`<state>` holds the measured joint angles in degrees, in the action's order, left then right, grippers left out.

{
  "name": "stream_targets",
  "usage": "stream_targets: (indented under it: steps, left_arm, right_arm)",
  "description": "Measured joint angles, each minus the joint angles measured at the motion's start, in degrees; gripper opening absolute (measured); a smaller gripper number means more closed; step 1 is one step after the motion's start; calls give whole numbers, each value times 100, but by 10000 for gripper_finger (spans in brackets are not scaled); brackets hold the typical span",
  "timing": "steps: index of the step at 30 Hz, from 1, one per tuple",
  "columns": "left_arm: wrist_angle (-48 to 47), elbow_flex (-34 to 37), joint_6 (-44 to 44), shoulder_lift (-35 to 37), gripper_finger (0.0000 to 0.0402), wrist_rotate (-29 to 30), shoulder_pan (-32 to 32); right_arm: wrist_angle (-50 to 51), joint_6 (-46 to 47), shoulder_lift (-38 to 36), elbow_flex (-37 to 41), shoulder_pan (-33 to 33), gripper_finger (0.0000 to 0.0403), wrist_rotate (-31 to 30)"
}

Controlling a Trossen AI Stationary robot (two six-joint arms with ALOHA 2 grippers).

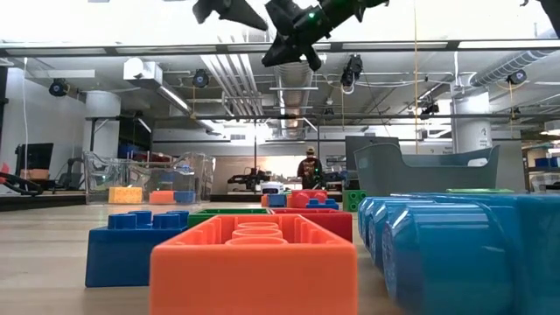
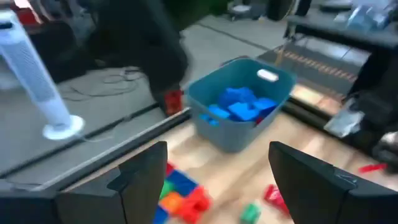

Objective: Sort blocks by size
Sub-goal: Put the small green game piece into the transparent bin

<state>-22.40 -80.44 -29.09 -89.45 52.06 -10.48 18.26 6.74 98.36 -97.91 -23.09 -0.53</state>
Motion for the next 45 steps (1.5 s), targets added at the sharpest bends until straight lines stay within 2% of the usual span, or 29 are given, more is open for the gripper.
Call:
stream_targets:
  steps: [4, 8, 12, 17, 20, 24, 27, 30, 36, 40, 43, 45]
  left_arm:
    - [-1190, -202, -430, 236, 268, -162, 78]
    - [-1243, -243, -70, 519, 268, -161, 87]
    - [-1484, -243, 75, 995, 268, -162, 80]
    - [-2041, -243, 280, 1622, 268, -152, 87]
    - [-2117, -243, 310, 1958, 268, -150, 85]
    - [-2135, -243, 578, 2282, 268, -156, 85]
    - [-2132, -243, 656, 2549, 268, -161, 85]
    - [-2124, -243, 656, 2771, 268, -161, 85]
    - [-2148, -241, 882, 3123, 268, -161, 85]
    - [-2136, -241, 1269, 3315, 268, -160, 85]
    - [-2137, -241, 1435, 3399, 268, -161, 85]
    - [-2135, -241, 1605, 3432, 268, -161, 85]
  right_arm:
    - [557, 175, -23, -298, -125, 27, -102]
    - [1942, 803, -32, -763, -429, 27, -256]
    - [3150, 1583, -2, -636, -557, 27, -214]
    - [3338, 2026, 29, -108, -490, 27, 215]
    - [3323, 2034, 171, 68, -455, 27, 228]
    - [3296, 2077, 434, 82, -455, 27, 234]
    - [3388, 2226, 622, 40, -428, 27, 480]
    - [3894, 2371, 731, -46, -246, 27, 805]
    - [5059, 2671, 618, -128, 436, 27, 907]
    - [5371, 2498, 561, -131, 897, 27, 959]
    - [5317, 917, 576, -77, 1142, 27, 925]
    - [5350, -307, 576, -1, 1265, 27, 549]
